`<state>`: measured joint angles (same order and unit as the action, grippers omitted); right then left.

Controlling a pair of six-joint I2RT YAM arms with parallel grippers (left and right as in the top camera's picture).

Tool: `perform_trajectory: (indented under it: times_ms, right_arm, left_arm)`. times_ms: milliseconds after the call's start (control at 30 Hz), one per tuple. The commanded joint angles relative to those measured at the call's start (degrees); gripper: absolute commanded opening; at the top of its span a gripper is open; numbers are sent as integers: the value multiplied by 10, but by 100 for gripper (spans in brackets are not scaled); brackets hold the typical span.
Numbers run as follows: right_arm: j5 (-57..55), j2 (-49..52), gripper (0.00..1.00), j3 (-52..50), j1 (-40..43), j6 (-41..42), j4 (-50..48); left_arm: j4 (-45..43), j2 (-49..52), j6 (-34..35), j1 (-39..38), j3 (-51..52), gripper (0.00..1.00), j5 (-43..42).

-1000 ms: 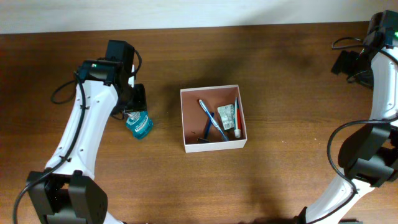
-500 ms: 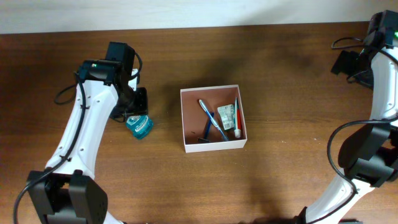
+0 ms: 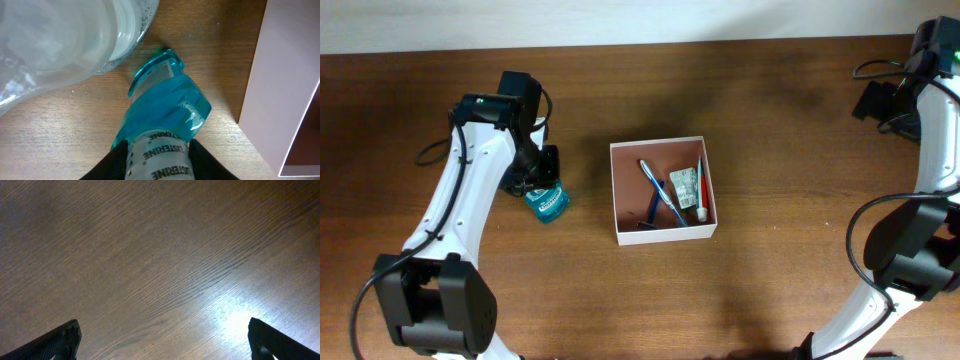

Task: Pack container
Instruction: 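Lift the Listerine bottle with the left gripper and carry it over the box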

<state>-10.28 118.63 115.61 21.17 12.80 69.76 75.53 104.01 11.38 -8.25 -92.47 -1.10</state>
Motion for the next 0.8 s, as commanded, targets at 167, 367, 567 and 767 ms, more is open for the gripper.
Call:
perform_trajectory:
  times_ms: [167,367,567,767]
  right_arm:
    - [-7,-2,98,3,-1,-3,-2]
    - [-7,-2,98,3,-1,-3,-2]
    - [-7,-2,98,3,-1,-3,-2]
    - [-7,-2,98,3,-1,-3,-2]
  left_arm:
    - [15,1,-3,2,-12,28,-6]
    - [52,1,-3,2,-70,25,-7]
    - [110,1,-3,-3,-163,24,-33]
    - [132,1,-8,-45,-271,21,-87]
